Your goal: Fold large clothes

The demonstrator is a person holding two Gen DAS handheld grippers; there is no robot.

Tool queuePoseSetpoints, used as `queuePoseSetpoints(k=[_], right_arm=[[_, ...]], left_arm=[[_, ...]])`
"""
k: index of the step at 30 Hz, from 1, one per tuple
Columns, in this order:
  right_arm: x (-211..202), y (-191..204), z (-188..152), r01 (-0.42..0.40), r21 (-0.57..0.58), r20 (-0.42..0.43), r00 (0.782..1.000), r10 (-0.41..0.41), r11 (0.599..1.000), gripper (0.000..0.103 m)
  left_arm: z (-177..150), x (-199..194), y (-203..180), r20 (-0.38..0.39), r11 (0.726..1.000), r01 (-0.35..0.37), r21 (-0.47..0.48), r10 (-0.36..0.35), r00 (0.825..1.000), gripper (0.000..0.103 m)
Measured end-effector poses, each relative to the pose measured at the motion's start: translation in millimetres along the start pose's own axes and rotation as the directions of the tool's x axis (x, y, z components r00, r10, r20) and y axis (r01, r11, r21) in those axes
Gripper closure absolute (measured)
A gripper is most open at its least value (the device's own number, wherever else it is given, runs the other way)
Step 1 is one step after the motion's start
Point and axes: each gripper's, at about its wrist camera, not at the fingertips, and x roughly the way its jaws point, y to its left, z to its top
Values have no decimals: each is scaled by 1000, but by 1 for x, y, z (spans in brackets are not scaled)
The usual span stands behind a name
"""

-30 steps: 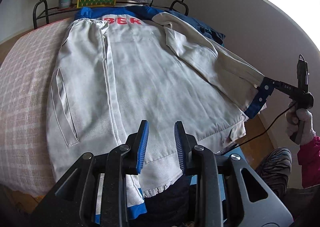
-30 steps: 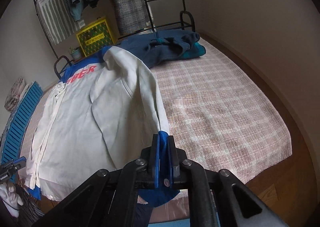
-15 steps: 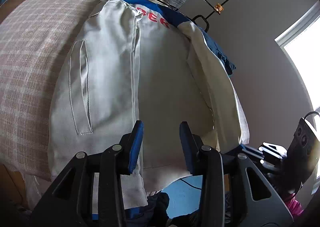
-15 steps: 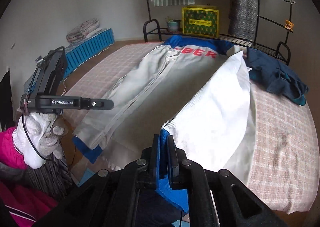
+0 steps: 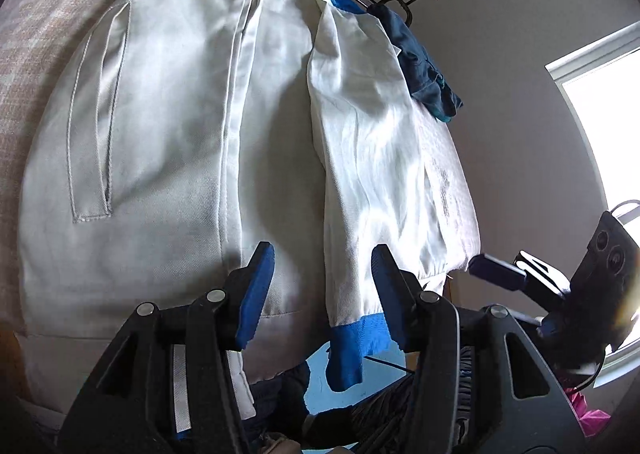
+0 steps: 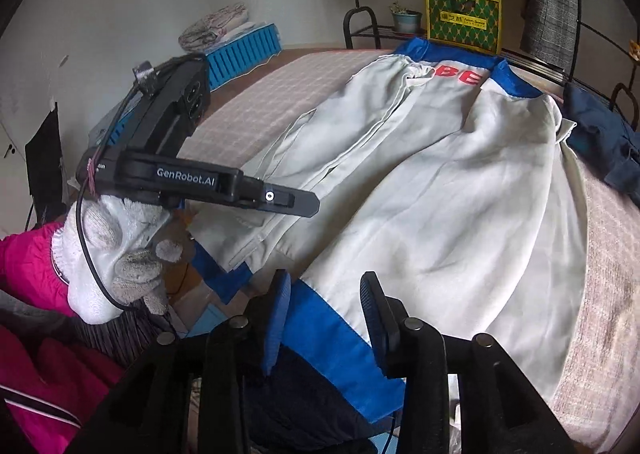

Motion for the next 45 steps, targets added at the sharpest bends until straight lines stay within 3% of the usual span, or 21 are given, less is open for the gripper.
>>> queuePoseSetpoints(k=[8,16,20,23,28,31,33,34,38,45], right_arm=[[-35,-97,35,77,163,83,992,-91,984,56],[5,-219,85,65,412,77,991,-105,909,56],[42,-275,102,25,530,73,995,-75,848,60],[71,-302,115,-17,584,81,996,-38,812,61],[110,-329,133,64,603,13,996,-89,796,63],[123,-344,139,52,622,23,996,-84,781,71],[129,-349,142,36,623,32,997,-71,782,96],[130,-349,145,46,614,26,997,-78,788,101],[116,-342,162,164,516,-22,984,-178,841,103],[67,-374,194,271,463,-10,954,-301,844,103]], left_arm=[[-9,23,-15,-41,1000,1,26,0,999,52],[-11,27,-25,-41,996,-41,81,45,998,53],[-14,31,-27,-72,993,-53,102,61,996,78],[-15,35,-24,-84,994,-61,95,69,994,87],[-13,40,-19,-103,995,-43,87,52,993,94],[-13,41,-19,-111,996,-33,87,43,993,96],[-13,40,-19,-115,996,-28,84,38,993,98],[-13,39,-20,-116,996,-24,85,34,993,98],[-16,36,-25,-115,995,-16,96,27,993,100],[-21,50,-45,-151,996,58,67,-47,987,100]])
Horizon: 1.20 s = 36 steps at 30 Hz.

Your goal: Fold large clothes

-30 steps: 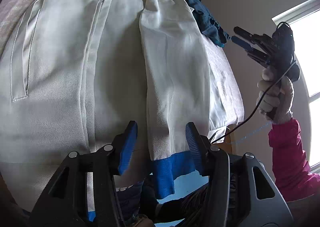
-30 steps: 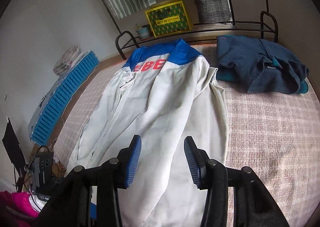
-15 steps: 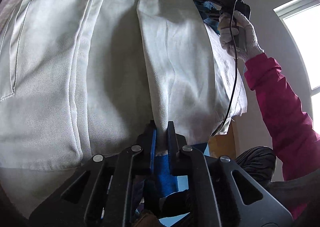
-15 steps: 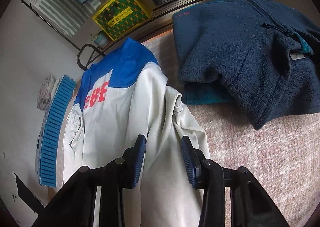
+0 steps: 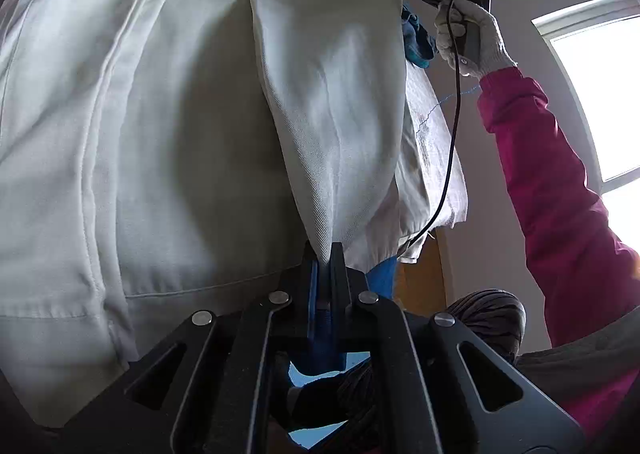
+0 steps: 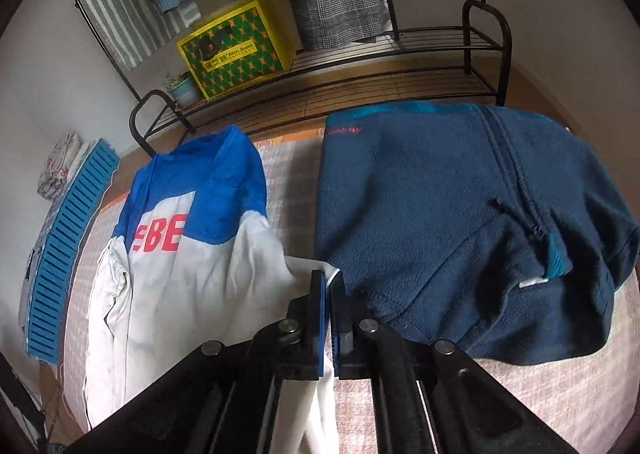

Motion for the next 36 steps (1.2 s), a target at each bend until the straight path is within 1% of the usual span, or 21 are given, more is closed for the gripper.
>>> queuePoseSetpoints(k=[2,4,6,7,8,9,10,12,15,16,18,20,22,23,25,26,28,29,31,32,36], right_arm=[[10,0,6,46,-21,-5,999,-46,999,103],[27,2,3,74,-43,-36,997,-75,996,103],[34,-2,-3,72,-25,-40,997,-73,997,101],[33,-5,-4,49,1,-31,998,-49,999,99],[28,-10,-7,22,28,-28,999,-21,999,96],[21,-13,-9,-15,48,-28,999,17,999,84],[12,-16,-12,-47,50,-23,999,48,998,79],[-14,-17,-22,-52,21,-7,999,52,998,76],[-62,-20,-43,-96,10,14,995,96,995,73],[-80,-22,-54,-116,10,22,993,116,993,71],[-113,-22,-79,-155,0,26,988,155,988,68],[-141,-18,-109,-174,-20,15,985,174,985,68],[-163,-13,-144,-198,-25,-5,980,198,980,67],[-170,-11,-163,-214,-20,-19,977,214,977,66],[-178,-4,-203,-243,-11,-52,969,242,970,65],[-179,0,-222,-254,-2,-68,965,253,967,64],[-173,7,-257,-291,23,-104,951,291,957,59],[-168,10,-273,-305,39,-124,943,308,951,56],[-153,17,-301,-325,69,-171,928,332,943,56],[-145,22,-313,-324,77,-195,923,333,943,56],[-116,31,-342,-336,123,-257,898,357,934,56]], left_arm=[[0,9,-8,-9,999,-18,36,18,1000,100],[1,16,-12,-20,998,-42,49,43,999,101],[2,20,-13,-24,997,-59,53,60,998,101],[2,20,-13,-23,997,-63,52,64,998,101],[1,21,-13,-24,996,-66,52,67,997,101],[1,22,-12,-28,997,-65,49,66,997,100],[1,22,-10,-33,997,-55,44,57,998,100],[1,22,-10,-36,997,-52,50,53,998,100],[2,19,-12,-39,997,-48,58,50,998,99],[2,17,-13,-39,997,-47,58,50,998,97],[2,13,-16,-34,996,-52,67,54,998,79],[3,4,-17,-7,995,-57,82,58,998,68],[5,-4,-14,9,995,-56,82,55,998,67],[7,-7,-10,14,997,-45,62,45,999,67],[15,-10,-3,24,999,-24,27,23,999,67],[19,-13,2,34,999,-30,21,30,999,67],[32,-12,6,57,999,-35,4,34,998,67],[38,-11,10,59,1000,-23,-7,23,998,67],[50,-7,16,67,998,12,-57,-8,998,67],[55,-8,20,67,996,35,-78,-30,997,67],[72,2,22,74,994,50,-95,-43,996,67]])
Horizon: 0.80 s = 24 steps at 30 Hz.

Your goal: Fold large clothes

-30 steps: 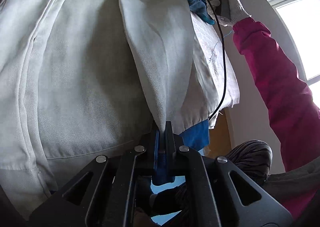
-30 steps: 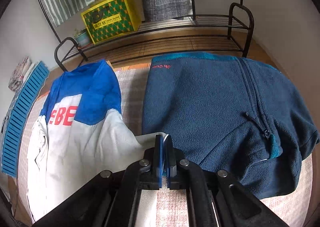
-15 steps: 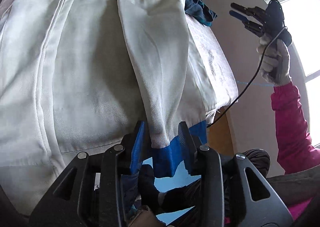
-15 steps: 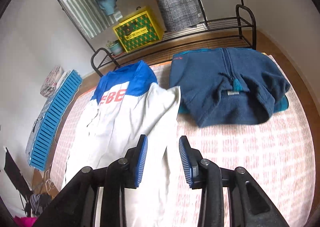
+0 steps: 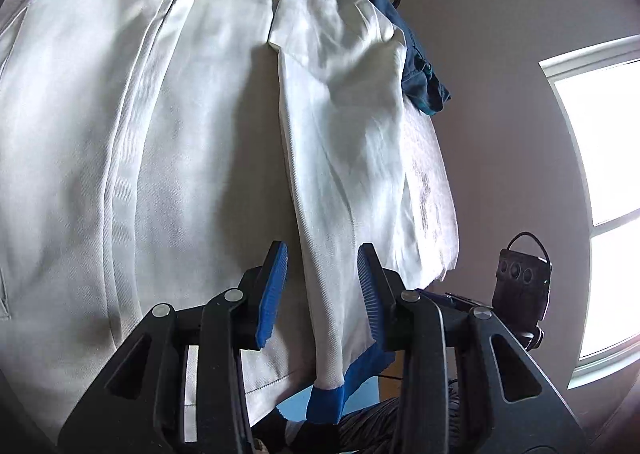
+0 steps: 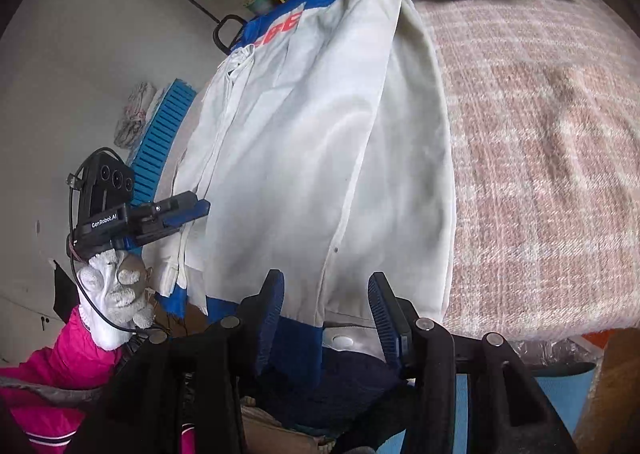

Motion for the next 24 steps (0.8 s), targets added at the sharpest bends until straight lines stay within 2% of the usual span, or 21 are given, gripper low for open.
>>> queuePoseSetpoints(k=[4,5,8,10,12,14,18,24], right_arm=[[17,0,-7,19,-11,-20,1000,-19,1000,55],[17,0,-7,15,-10,-17,1000,-15,1000,55],[16,-1,-8,1,1,-14,1000,-1,1000,55],[16,2,-9,-14,-5,-23,1000,14,1000,72],[22,10,-11,6,-28,-32,999,-7,1000,94],[24,15,-12,33,-44,-27,999,-34,998,100],[3,18,-11,65,-45,12,998,-65,997,102],[-64,-1,-10,88,7,105,991,-89,996,103]], left_arm=[[8,13,3,-6,1000,-8,-11,8,1000,67],[8,16,4,-10,1000,-14,-12,13,1000,70],[5,27,7,-32,1000,-20,-11,19,999,88],[3,32,6,-36,1000,-24,-4,24,999,93],[2,36,2,-33,999,-39,14,39,999,97],[1,37,-2,-24,998,-51,33,52,998,99],[-2,36,-14,-18,997,-51,53,52,998,100],[-12,53,-40,-31,989,-63,134,67,997,101]])
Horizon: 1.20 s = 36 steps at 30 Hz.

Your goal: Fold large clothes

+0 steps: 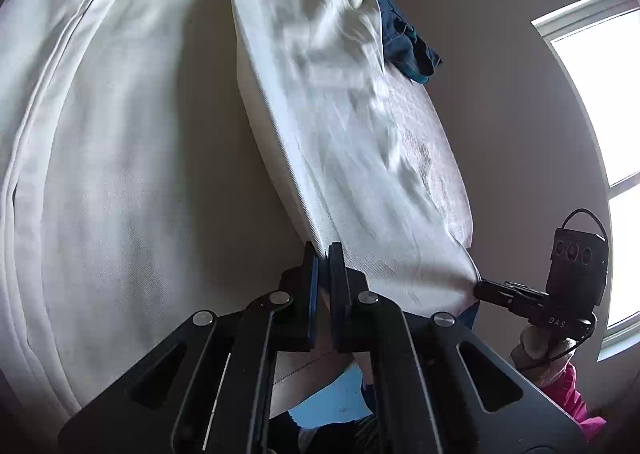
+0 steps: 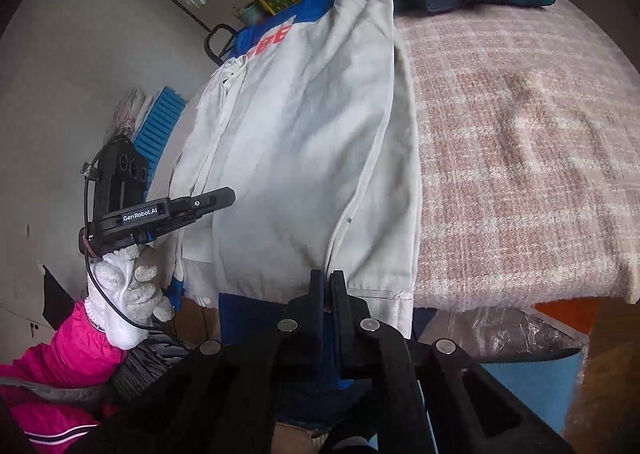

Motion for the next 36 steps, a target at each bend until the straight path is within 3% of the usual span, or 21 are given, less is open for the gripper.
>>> queuePoseSetpoints(k=[7,13,14,17,21,27,29,30,31,33,36], right_arm=[[51,-18,-14,77,40,-99,992,-73,996,103],[45,-16,-12,57,5,-84,995,-56,998,101],[40,-17,-12,60,2,-67,996,-60,998,95],[23,-25,-9,82,11,8,997,-82,997,57],[28,-40,-3,63,32,10,998,-64,997,57],[50,-39,-2,6,33,-34,999,-5,999,53],[52,-34,-1,10,30,-43,999,-9,1000,58],[55,-33,-1,4,34,-55,998,-3,999,72],[56,-30,-1,23,32,-57,998,-21,999,72],[56,-25,-1,55,14,-57,997,-54,998,83],[45,-21,-1,37,48,-31,999,-35,998,92]], left_arm=[[1,10,5,-11,999,-52,4,52,999,101],[0,2,-5,-11,995,-87,57,88,996,101],[-1,-1,-8,-7,991,-102,82,103,995,101],[-9,-14,-13,18,983,-140,119,139,990,98],[-18,-29,-24,70,971,-171,169,161,984,98],[-16,-18,-40,79,963,-160,218,146,986,98],[-14,-6,-47,68,956,-154,250,142,988,98],[-14,3,-51,61,948,-162,275,151,987,98],[-15,11,-54,56,941,-173,291,164,985,98],[-19,27,-56,33,935,-174,310,172,985,98],[-29,43,-56,0,937,-137,321,145,989,98]])
